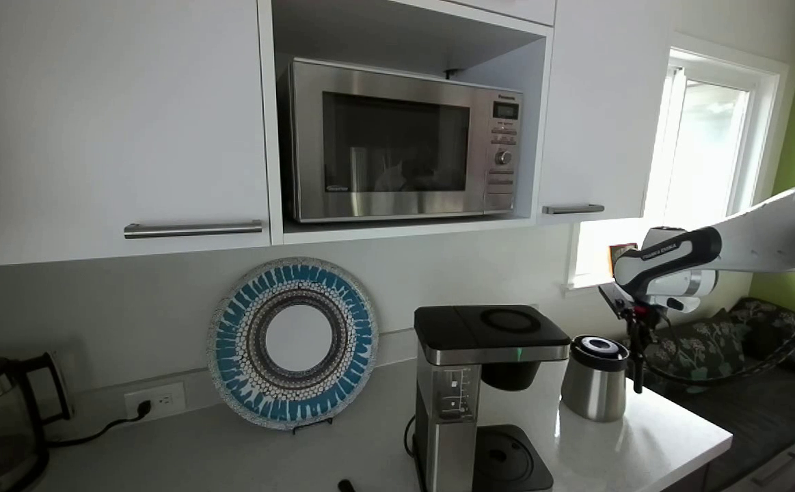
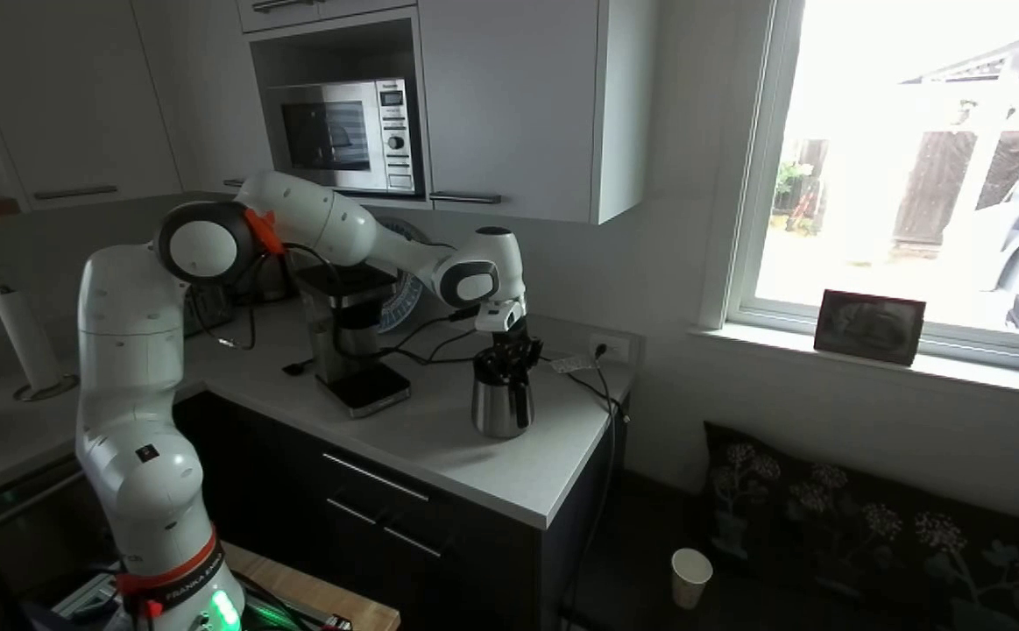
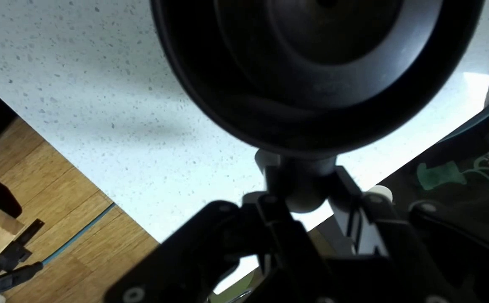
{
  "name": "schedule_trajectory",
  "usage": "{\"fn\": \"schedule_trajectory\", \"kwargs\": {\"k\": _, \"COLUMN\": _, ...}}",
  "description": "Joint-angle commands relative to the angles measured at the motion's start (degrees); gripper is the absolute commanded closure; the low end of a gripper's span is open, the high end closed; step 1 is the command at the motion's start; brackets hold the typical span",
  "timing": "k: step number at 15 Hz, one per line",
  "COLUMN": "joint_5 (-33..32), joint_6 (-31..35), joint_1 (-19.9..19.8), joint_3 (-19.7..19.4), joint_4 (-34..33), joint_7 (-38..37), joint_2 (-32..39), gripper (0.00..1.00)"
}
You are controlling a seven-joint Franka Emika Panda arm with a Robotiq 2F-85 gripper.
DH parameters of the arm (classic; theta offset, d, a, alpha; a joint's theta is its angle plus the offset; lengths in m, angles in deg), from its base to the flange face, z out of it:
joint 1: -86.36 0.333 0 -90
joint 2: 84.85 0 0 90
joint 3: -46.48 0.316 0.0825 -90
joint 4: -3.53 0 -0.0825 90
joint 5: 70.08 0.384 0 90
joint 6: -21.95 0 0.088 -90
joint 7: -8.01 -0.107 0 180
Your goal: Spin the metal carafe clockwise once on the counter top
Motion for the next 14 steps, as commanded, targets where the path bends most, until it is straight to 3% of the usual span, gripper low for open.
{"fn": "schedule_trajectory", "kwargs": {"k": 1, "joint_5": 0.0, "joint_6": -0.2, "joint_1": -0.3, "joint_3": 0.2, "joint_4": -0.3, "joint_7": 0.0, "joint_2": 0.1, "gripper": 0.92}}
{"fn": "schedule_trajectory", "kwargs": {"k": 14, "joint_5": -6.2, "joint_6": -3.2, "joint_1": 2.0, "joint_3": -0.3, "joint_4": 7.3, "joint_7": -36.1, "joint_2": -7.6, "gripper": 0.92}}
